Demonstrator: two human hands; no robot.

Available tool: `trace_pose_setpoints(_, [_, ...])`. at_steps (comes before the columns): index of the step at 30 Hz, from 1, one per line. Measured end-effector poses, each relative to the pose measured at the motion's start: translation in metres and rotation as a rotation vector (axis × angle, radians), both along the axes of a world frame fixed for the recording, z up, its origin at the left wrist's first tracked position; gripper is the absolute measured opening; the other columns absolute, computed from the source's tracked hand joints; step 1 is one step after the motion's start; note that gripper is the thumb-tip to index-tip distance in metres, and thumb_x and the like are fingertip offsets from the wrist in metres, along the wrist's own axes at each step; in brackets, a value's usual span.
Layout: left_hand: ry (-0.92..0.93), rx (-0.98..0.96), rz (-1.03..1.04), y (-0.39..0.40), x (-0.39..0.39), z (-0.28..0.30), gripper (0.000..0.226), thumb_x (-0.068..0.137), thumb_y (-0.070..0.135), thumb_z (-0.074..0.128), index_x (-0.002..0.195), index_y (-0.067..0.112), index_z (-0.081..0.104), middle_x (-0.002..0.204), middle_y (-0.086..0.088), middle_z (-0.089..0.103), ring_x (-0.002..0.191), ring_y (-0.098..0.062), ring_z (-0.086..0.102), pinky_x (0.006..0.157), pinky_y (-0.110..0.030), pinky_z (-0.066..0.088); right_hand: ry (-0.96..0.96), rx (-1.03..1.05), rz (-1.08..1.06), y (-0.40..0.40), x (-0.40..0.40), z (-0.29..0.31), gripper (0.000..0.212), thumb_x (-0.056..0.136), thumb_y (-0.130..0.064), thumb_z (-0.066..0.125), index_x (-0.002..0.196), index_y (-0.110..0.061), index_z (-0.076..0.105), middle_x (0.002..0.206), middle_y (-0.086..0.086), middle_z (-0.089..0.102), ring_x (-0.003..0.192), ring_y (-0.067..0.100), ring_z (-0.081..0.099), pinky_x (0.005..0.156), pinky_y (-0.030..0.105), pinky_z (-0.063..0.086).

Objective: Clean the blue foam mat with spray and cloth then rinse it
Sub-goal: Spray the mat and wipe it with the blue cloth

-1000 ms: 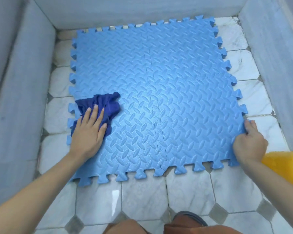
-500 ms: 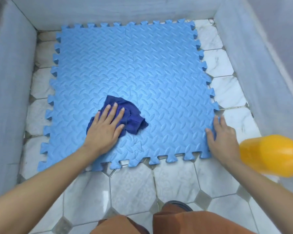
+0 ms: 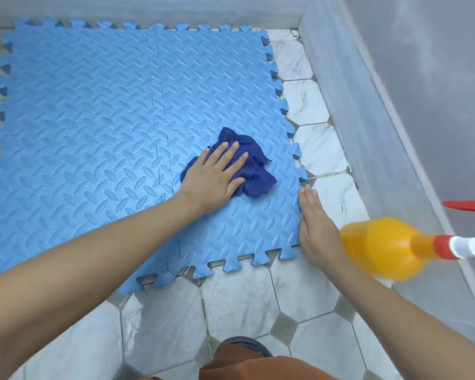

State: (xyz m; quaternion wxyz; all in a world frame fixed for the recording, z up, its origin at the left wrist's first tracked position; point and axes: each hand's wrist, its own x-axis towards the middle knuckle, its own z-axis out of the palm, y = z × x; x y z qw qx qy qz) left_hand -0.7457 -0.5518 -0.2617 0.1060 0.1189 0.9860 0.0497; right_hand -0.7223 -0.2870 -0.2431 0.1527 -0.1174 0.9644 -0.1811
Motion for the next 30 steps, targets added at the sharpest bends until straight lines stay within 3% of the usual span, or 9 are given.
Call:
trace_pose_setpoints(2, [0.007, -0.016, -0.002, -0.002, -0.01, 0.001, 0.062, 0.097, 0.051, 0.006, 0.153, 0.024, 0.015, 0.163, -0.004, 0.003, 0.15, -0.025, 0.001, 0.12, -0.045, 0.004, 0.001, -0.017, -0.02, -0.001, 0.0, 0.0, 0.058, 0.101, -0.005, 0.032, 0.155, -0.015, 0.016, 0.163, -0.006, 0.011, 0.145, 0.0, 0.001, 0.113, 0.015, 0.007])
trace_pose_setpoints(6, [0.164, -0.018, -0.376, 0.022, 0.026, -0.008, 0.058, 0.096, 0.048, 0.022, 0.139, 0.02, 0.049, 0.154, -0.008, 0.035, 0.142, -0.033, 0.031, 0.113, -0.05, 0.029, 0.029, 0.004, 0.0, 0.001, -0.003, -0.005, 0.059, 0.098, 0.0, 0.035, 0.154, -0.01, 0.02, 0.162, 0.0, 0.015, 0.151, 0.014, 0.008, 0.119, 0.024, 0.011])
trace_pose_setpoints(9, [0.116, 0.033, -0.487, 0.034, 0.052, -0.011, 0.054, 0.098, 0.049, 0.024, 0.145, 0.026, 0.039, 0.155, -0.004, 0.032, 0.143, -0.027, 0.031, 0.114, -0.047, 0.029, 0.051, 0.072, 0.027, 0.003, -0.001, -0.009, 0.061, 0.095, 0.002, 0.031, 0.154, -0.008, 0.019, 0.162, 0.005, 0.015, 0.151, 0.018, 0.009, 0.122, 0.031, 0.008])
trace_pose_setpoints(15, [0.076, 0.003, 0.129, -0.057, 0.0, -0.011, 0.062, 0.095, 0.051, 0.01, 0.152, 0.029, 0.019, 0.16, -0.001, 0.018, 0.147, -0.023, 0.019, 0.118, -0.045, 0.015, 0.104, 0.264, 0.044, -0.003, -0.001, -0.007, 0.065, 0.089, -0.01, 0.027, 0.153, -0.006, 0.02, 0.162, 0.009, 0.02, 0.151, 0.022, 0.013, 0.123, 0.037, 0.0])
trace_pose_setpoints(18, [0.059, -0.021, 0.453, -0.128, -0.014, -0.009, 0.059, 0.099, 0.05, 0.017, 0.153, 0.027, 0.015, 0.162, -0.003, 0.012, 0.149, -0.024, 0.011, 0.118, -0.046, 0.009, 0.125, 0.256, -0.028, -0.02, -0.008, -0.005, 0.061, 0.093, -0.007, 0.037, 0.152, -0.001, 0.023, 0.162, 0.015, 0.017, 0.151, 0.027, 0.01, 0.122, 0.042, 0.002])
trace_pose_setpoints(20, [0.041, -0.008, 0.614, -0.154, -0.012, -0.008, 0.059, 0.1, 0.049, 0.02, 0.153, 0.026, 0.011, 0.162, -0.004, 0.008, 0.149, -0.025, 0.005, 0.119, -0.047, 0.006, 0.137, 0.202, -0.021, -0.038, -0.02, -0.007, 0.057, 0.1, -0.019, 0.037, 0.152, -0.004, 0.022, 0.163, 0.013, 0.012, 0.151, 0.027, 0.009, 0.122, 0.042, 0.005])
trace_pose_setpoints(23, [0.1, -0.019, 0.551, -0.137, 0.007, -0.01, 0.061, 0.098, 0.05, 0.016, 0.153, 0.023, 0.018, 0.161, -0.008, 0.014, 0.149, -0.029, 0.008, 0.118, -0.047, 0.006, 0.126, 0.178, 0.176, -0.081, -0.044, -0.015, 0.058, 0.1, -0.036, 0.025, 0.154, -0.015, 0.022, 0.162, 0.007, 0.015, 0.15, 0.028, 0.014, 0.12, 0.046, 0.012])
trace_pose_setpoints(27, [0.122, 0.038, 0.208, -0.096, 0.051, -0.008, 0.058, 0.095, 0.049, 0.027, 0.147, 0.025, 0.035, 0.155, -0.005, 0.033, 0.143, -0.025, 0.031, 0.116, -0.046, 0.023, 0.096, 0.222, 0.239, -0.124, -0.063, -0.017, 0.062, 0.089, -0.029, 0.024, 0.151, -0.024, 0.033, 0.158, 0.004, 0.031, 0.146, 0.031, 0.028, 0.113, 0.057, 0.023])
trace_pose_setpoints(30, [0.08, 0.042, 0.391, -0.127, 0.053, -0.006, 0.057, 0.098, 0.05, 0.018, 0.147, 0.026, 0.037, 0.154, -0.001, 0.036, 0.14, -0.023, 0.038, 0.112, -0.047, 0.033, 0.057, 0.223, 0.23, -0.124, -0.066, -0.011, 0.061, 0.092, -0.034, 0.02, 0.153, -0.029, 0.025, 0.161, -0.002, 0.022, 0.149, 0.026, 0.021, 0.117, 0.054, 0.017])
